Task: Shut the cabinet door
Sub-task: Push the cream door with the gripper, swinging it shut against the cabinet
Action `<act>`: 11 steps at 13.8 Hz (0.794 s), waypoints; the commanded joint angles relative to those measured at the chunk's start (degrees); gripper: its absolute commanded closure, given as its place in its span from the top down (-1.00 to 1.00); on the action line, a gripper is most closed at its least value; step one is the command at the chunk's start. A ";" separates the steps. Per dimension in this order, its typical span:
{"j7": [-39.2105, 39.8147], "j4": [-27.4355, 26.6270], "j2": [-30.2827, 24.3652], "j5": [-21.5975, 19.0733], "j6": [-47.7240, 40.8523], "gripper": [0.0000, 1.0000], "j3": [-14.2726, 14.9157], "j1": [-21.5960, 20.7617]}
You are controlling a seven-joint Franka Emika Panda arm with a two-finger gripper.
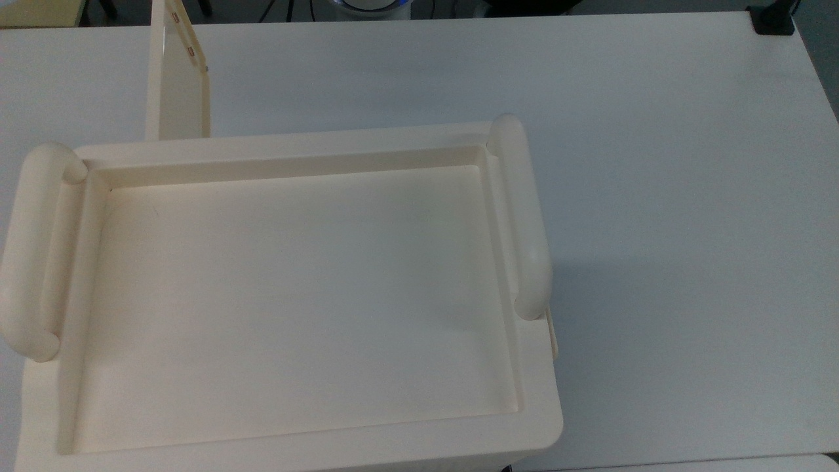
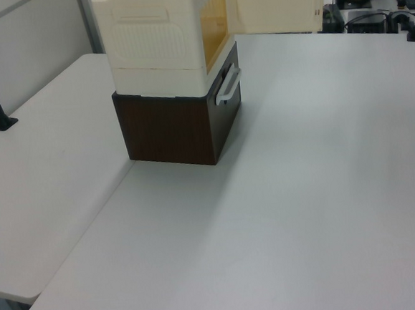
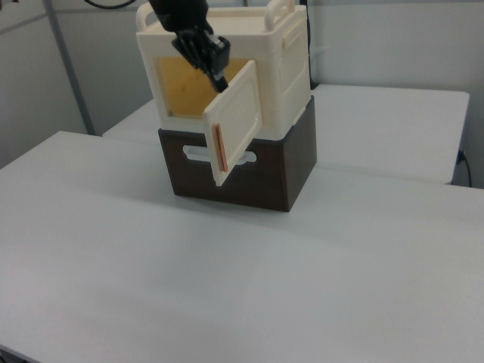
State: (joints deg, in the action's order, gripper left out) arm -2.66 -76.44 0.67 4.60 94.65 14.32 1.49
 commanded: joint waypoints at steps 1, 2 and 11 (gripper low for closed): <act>3.97 -0.02 2.49 -1.35 2.21 -1.00 0.80 1.58; 3.80 -0.55 3.19 -1.44 2.21 -1.00 0.63 1.50; 0.81 -2.66 3.10 -12.51 1.06 -1.00 -5.87 -0.78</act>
State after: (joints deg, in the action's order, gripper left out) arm -0.77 -77.52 5.05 -6.40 95.73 8.77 1.61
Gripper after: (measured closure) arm 0.991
